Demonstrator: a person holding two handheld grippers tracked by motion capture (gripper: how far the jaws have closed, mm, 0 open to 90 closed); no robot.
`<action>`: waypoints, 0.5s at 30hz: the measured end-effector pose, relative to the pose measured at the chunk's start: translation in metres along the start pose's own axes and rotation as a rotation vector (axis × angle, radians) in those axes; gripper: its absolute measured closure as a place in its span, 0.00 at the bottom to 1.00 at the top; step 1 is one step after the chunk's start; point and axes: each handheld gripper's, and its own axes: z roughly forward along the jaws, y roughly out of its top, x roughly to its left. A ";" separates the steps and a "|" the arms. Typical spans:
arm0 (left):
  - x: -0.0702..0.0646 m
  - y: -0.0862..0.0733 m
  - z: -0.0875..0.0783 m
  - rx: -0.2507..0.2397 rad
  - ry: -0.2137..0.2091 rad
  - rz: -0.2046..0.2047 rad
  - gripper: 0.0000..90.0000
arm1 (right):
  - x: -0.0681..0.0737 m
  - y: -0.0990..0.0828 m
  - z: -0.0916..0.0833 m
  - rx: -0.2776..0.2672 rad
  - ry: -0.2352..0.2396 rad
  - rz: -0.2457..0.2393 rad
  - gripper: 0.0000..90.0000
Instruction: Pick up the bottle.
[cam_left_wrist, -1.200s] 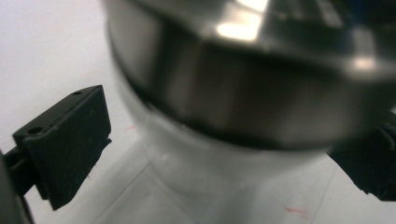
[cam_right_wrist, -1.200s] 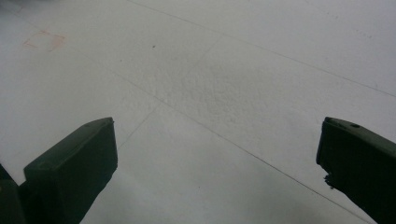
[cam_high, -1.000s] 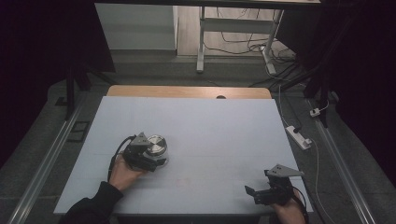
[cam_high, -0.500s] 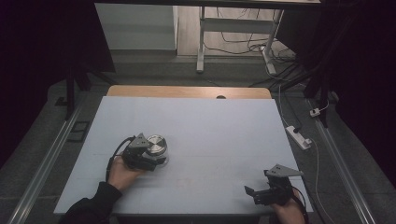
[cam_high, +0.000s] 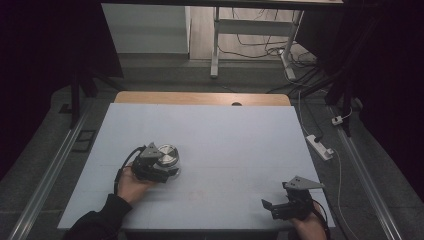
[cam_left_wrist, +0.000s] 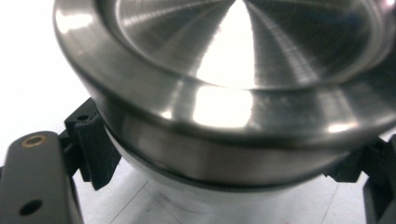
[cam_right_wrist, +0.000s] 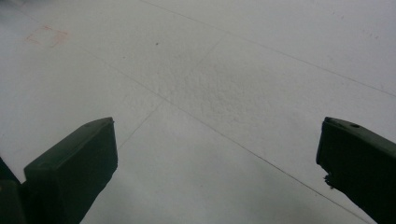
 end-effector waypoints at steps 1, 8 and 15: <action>0.000 0.000 -0.001 0.001 0.004 0.000 0.18 | 0.000 0.000 0.000 -0.001 -0.002 -0.001 0.00; 0.001 0.004 -0.010 -0.038 0.009 -0.015 0.18 | 0.000 0.000 0.000 -0.002 -0.001 0.002 0.00; -0.007 0.013 -0.015 -0.058 0.007 0.005 0.18 | 0.000 0.000 0.000 -0.003 0.000 0.000 0.00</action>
